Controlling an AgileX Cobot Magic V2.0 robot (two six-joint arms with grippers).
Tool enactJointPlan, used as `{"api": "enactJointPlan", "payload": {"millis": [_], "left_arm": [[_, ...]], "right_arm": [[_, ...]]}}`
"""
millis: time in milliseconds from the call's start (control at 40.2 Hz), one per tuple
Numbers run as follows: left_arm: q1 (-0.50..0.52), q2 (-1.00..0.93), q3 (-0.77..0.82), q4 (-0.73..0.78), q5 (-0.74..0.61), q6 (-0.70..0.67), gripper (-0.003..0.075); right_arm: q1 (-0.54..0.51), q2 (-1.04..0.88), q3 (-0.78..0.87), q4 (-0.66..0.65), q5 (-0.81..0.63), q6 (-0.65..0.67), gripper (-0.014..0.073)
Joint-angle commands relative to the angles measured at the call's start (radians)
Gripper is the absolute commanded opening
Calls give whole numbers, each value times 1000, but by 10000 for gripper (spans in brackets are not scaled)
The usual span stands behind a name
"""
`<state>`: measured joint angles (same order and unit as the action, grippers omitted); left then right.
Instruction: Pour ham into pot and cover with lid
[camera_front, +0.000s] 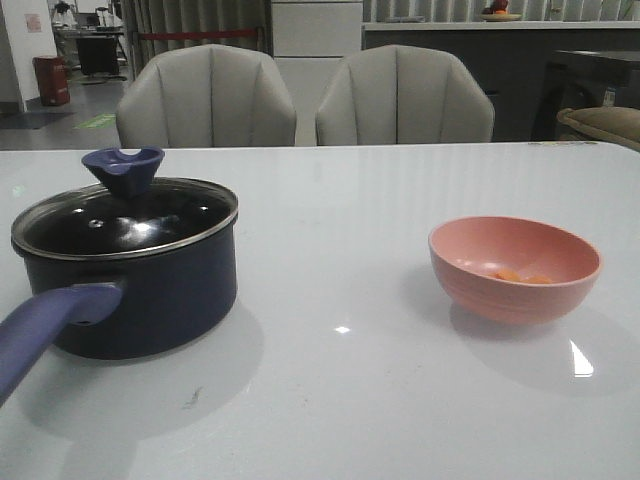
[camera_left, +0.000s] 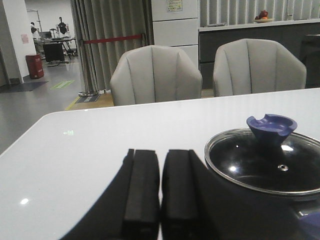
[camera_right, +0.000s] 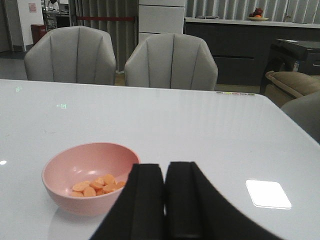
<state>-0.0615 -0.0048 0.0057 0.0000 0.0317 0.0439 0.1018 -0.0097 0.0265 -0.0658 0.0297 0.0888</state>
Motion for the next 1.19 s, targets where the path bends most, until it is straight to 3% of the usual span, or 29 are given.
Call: {"api": "enactJointPlan", "payload": {"millis": [0, 547, 746, 871, 1020, 1169], "left_arm": [[-6, -17, 21, -5, -85, -3, 113], [-6, -17, 21, -5, -92, -3, 113], [-6, -17, 21, -15, -264, -3, 113], [-6, -17, 0, -133, -377, -3, 113], [-6, -4, -111, -135, -300, -3, 113], [-6, 102, -288, -125, -24, -3, 113]], "right_arm": [[-4, -21, -5, -12, -86, -4, 149], [-4, -21, -5, -12, -86, -4, 149], [-4, -21, -5, -12, -86, -4, 149], [-4, -21, -5, -12, -86, -4, 149], [-4, -21, -5, -12, -86, -4, 149], [-4, -21, -5, -12, -86, -4, 149]]}}
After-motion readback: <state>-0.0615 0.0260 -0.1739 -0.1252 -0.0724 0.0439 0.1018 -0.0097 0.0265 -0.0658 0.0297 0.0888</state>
